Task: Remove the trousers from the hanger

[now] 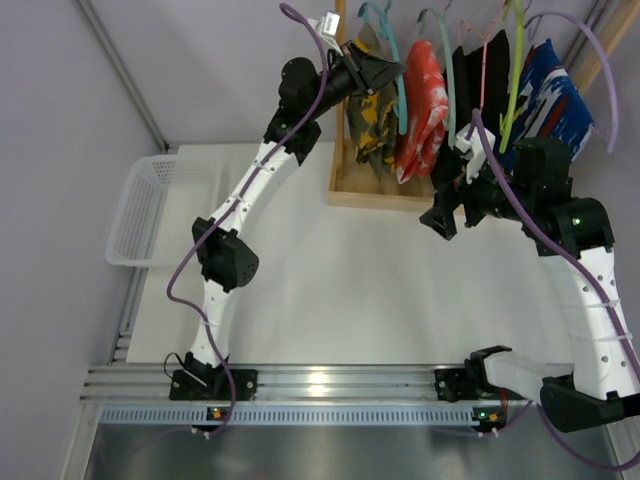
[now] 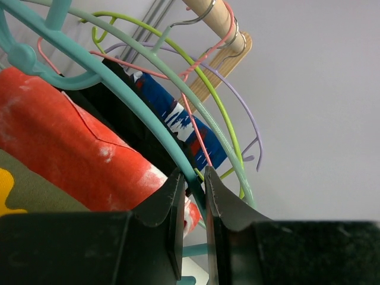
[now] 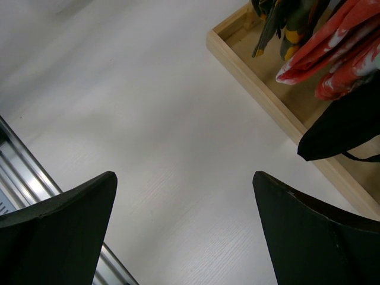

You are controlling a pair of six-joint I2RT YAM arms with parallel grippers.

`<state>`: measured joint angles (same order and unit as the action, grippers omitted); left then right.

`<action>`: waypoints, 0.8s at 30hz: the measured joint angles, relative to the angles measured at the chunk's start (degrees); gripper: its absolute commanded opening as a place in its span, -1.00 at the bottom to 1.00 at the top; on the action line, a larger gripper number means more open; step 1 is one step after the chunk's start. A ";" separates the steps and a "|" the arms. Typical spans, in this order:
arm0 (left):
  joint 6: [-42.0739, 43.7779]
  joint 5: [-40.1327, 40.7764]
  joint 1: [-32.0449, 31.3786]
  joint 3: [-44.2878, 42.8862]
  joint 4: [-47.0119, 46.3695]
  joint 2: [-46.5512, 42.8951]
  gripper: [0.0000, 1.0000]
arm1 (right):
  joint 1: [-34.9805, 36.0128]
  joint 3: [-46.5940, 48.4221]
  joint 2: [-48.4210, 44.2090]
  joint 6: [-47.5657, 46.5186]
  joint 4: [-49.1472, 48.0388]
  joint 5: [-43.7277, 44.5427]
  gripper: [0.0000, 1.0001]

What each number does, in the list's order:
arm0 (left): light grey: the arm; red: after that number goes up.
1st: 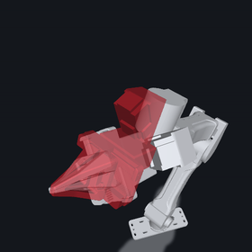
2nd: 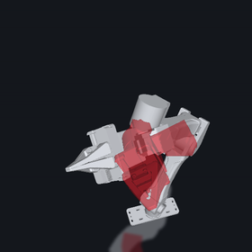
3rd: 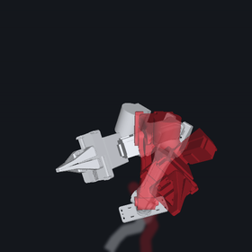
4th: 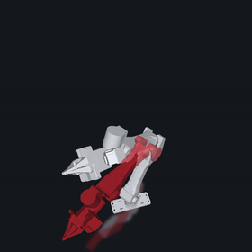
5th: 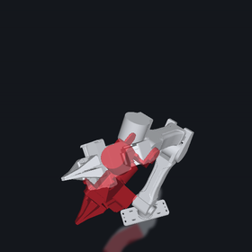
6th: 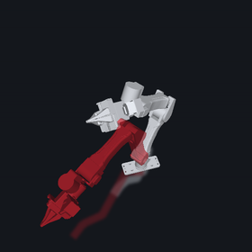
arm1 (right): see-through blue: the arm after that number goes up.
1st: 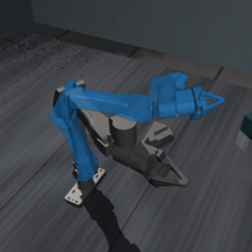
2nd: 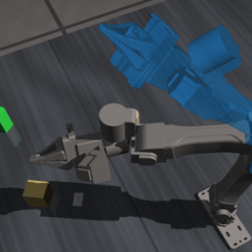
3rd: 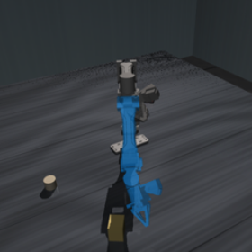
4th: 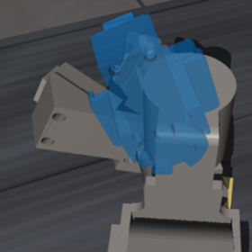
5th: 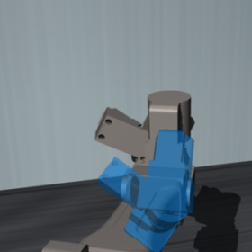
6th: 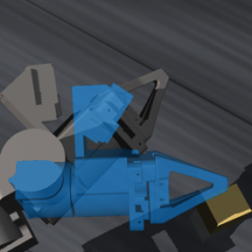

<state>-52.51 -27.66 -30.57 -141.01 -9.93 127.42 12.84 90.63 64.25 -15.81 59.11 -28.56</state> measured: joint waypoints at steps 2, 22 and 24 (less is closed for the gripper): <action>1.79 0.26 -0.66 0.00 0.00 0.00 -1.00 | 0.00 -0.26 -0.02 -0.07 -0.22 0.00 0.99; 11.80 5.84 -3.23 -1.57 -0.02 -0.02 -1.00 | -0.22 -0.66 0.94 -0.02 -2.38 -0.28 0.99; 12.41 6.36 -3.39 -1.84 -0.42 -0.07 -1.00 | -0.22 -0.66 1.14 -0.02 -2.49 -0.26 0.99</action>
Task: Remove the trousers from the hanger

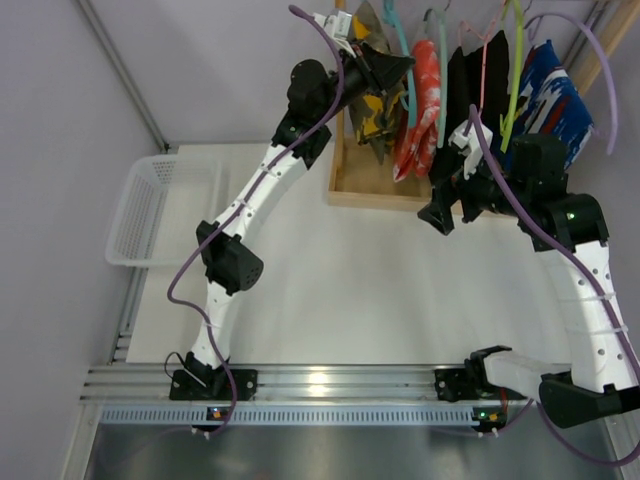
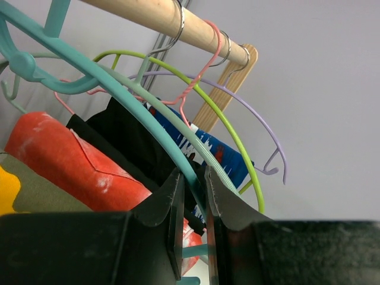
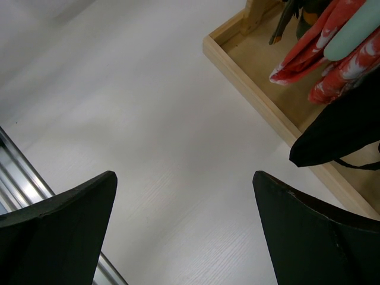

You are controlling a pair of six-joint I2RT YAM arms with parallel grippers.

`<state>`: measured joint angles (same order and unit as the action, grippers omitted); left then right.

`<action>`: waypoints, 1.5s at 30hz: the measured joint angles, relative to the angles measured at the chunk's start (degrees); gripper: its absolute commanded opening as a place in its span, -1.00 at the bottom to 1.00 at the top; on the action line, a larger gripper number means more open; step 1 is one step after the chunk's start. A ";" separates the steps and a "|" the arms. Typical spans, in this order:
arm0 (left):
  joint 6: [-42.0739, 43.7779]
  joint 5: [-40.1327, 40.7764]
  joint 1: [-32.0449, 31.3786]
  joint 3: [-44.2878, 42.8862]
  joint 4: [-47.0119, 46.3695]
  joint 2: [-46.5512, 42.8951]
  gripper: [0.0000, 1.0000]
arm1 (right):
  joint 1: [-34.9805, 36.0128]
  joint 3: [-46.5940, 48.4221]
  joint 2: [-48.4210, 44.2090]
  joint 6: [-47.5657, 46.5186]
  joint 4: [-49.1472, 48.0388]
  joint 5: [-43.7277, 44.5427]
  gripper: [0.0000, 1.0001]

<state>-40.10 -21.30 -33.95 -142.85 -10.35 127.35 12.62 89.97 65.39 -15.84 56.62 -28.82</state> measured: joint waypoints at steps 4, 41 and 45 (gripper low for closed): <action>0.68 0.39 -0.15 -0.42 -0.37 -0.15 -1.00 | 0.00 0.02 0.02 0.00 -0.04 -0.02 0.99; 5.49 -11.08 -7.15 65.40 1.38 -49.81 -1.00 | -5.07 2.97 -1.33 27.47 -16.48 -15.52 0.99; 13.94 -7.10 -12.81 70.71 2.51 -54.69 -1.00 | -4.83 -0.68 -2.36 38.77 -25.83 -18.01 0.99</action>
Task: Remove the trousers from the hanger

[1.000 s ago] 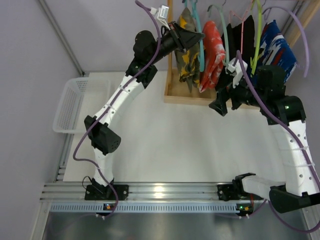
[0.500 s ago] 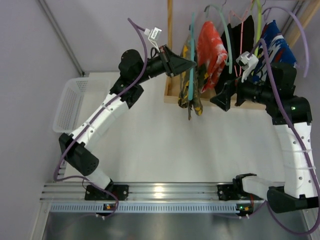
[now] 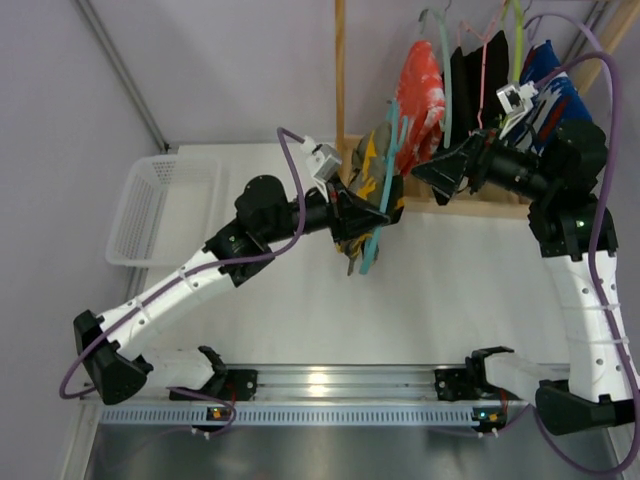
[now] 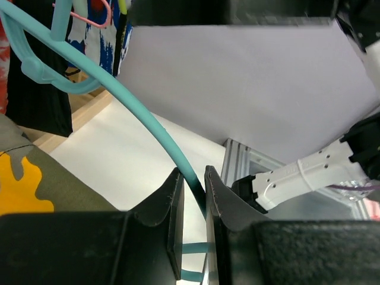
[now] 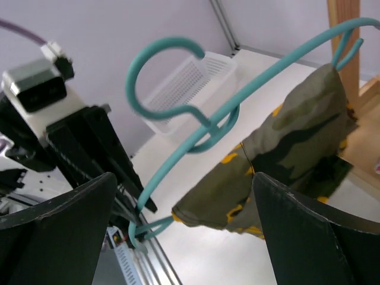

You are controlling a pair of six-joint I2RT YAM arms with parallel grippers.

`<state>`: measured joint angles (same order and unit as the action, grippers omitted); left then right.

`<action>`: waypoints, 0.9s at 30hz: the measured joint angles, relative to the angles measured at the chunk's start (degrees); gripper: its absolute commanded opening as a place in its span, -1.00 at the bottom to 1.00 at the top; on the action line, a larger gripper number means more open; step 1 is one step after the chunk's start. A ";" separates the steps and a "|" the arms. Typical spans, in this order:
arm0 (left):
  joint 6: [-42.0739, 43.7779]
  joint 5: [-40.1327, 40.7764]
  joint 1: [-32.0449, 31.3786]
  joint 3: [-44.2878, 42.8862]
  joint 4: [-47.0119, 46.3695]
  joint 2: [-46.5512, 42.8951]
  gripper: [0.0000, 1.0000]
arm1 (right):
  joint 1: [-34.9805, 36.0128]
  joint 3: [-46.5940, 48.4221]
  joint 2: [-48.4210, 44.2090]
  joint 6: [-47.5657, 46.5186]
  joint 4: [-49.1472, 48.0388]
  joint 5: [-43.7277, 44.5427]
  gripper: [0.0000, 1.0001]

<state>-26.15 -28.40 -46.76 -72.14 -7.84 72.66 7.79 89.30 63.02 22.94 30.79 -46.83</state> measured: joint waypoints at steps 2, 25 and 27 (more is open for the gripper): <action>3.02 2.56 -2.45 1.64 0.20 -1.55 -1.00 | 0.33 -2.16 0.02 4.74 -4.48 -0.92 0.99; 9.11 16.68 -7.98 3.04 0.61 -1.97 -1.00 | 7.43 -19.30 -0.04 32.04 -28.11 -5.09 0.56; 8.63 17.14 -8.24 3.04 0.61 -1.42 -1.00 | 7.82 -19.30 0.28 32.85 -28.85 -5.09 0.51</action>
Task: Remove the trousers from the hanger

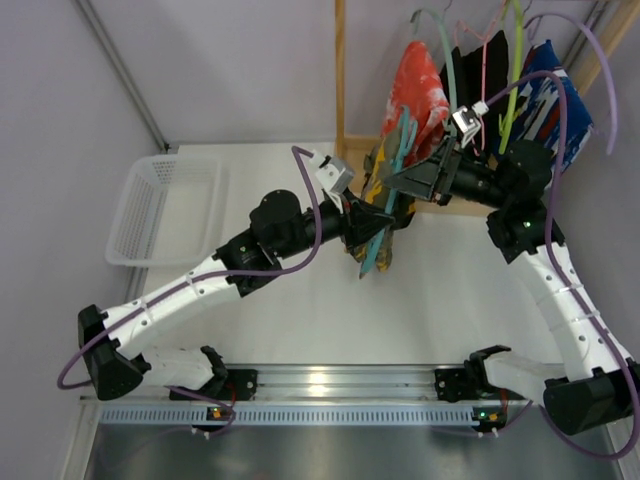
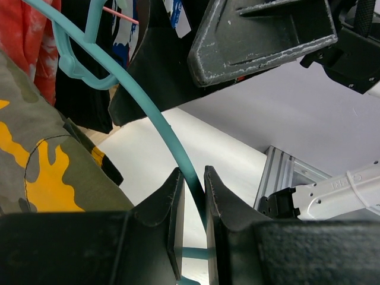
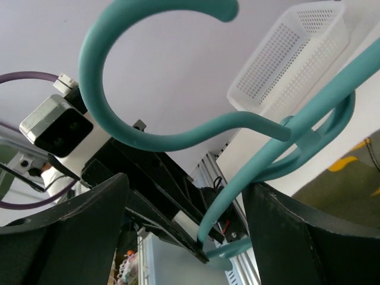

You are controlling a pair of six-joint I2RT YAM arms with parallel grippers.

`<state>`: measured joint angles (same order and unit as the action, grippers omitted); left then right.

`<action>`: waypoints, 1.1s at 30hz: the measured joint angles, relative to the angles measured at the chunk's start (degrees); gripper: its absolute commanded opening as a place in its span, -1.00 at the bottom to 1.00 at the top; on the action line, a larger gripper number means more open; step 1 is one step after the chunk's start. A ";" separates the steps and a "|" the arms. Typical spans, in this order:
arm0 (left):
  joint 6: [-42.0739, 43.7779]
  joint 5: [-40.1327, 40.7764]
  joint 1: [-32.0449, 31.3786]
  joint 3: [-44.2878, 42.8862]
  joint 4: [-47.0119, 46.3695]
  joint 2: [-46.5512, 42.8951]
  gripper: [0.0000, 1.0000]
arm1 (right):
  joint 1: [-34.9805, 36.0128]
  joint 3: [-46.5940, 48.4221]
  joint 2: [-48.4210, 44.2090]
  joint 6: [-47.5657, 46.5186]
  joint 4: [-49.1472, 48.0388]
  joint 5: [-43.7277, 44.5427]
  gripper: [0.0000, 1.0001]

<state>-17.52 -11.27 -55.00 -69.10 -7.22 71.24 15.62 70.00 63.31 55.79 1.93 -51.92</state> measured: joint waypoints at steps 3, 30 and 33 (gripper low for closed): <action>-0.48 0.92 -0.59 -0.02 -0.17 0.68 -1.00 | 0.50 0.00 0.59 0.81 -0.59 0.20 0.30; 23.08 15.61 -1.14 10.27 -5.66 -19.93 0.84 | 3.34 3.74 4.81 10.01 -2.32 -4.92 -1.00; 26.86 15.63 -1.07 17.33 -4.96 -24.81 0.96 | 3.41 4.90 4.81 11.19 -3.43 -5.14 -1.00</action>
<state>9.34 4.36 -56.07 -51.77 -12.19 46.44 19.03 74.89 68.12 66.98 -1.50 -57.06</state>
